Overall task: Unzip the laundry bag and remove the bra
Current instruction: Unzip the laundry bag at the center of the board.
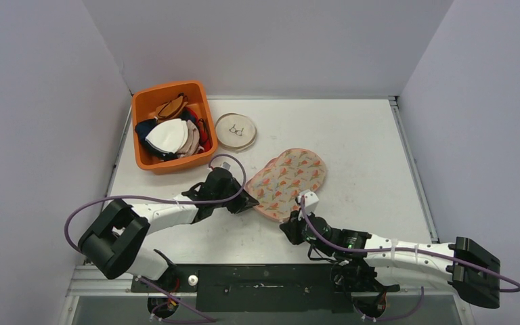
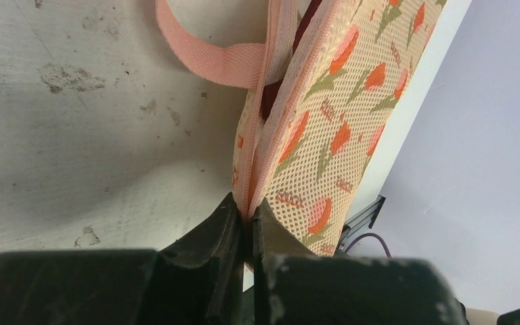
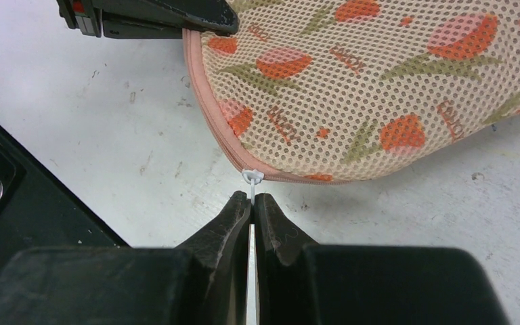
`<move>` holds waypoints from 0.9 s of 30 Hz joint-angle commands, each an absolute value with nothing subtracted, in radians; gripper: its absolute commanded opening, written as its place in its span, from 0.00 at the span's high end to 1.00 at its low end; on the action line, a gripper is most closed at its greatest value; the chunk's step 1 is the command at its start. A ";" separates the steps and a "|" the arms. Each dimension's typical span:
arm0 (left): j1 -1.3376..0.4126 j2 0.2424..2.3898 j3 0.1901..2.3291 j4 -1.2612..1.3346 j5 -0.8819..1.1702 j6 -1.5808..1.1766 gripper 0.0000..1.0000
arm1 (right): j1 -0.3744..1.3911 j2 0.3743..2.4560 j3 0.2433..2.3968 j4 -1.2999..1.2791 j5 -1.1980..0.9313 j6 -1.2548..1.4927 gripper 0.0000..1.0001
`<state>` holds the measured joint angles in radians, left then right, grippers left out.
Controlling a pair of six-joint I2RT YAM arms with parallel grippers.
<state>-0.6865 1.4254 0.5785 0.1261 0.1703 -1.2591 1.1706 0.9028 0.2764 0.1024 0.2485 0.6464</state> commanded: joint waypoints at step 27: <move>-0.777 1.271 0.496 0.167 0.111 -1.299 0.26 | 1.166 1.134 0.446 0.280 0.132 0.587 0.95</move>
